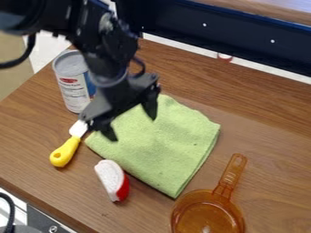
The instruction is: Move an object to the left side of the green cloth
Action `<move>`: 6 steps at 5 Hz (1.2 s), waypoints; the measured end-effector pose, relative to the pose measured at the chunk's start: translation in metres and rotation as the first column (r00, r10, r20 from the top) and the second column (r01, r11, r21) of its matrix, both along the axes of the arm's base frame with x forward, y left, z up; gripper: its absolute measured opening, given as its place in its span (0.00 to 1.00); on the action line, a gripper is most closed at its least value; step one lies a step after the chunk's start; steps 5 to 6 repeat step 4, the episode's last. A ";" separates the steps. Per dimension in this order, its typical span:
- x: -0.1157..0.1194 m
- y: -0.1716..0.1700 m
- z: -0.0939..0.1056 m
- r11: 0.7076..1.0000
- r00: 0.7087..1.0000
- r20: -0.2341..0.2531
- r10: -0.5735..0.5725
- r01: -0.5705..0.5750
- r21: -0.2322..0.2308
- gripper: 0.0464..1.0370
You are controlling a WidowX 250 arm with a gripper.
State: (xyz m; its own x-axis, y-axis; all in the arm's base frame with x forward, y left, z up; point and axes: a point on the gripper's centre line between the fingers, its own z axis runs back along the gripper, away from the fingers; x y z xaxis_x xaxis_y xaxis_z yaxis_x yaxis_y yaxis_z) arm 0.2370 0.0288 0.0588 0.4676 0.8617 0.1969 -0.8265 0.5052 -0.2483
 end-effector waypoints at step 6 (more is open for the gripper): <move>0.056 -0.046 0.001 0.864 0.886 -0.070 -0.459 0.464 0.196 0.96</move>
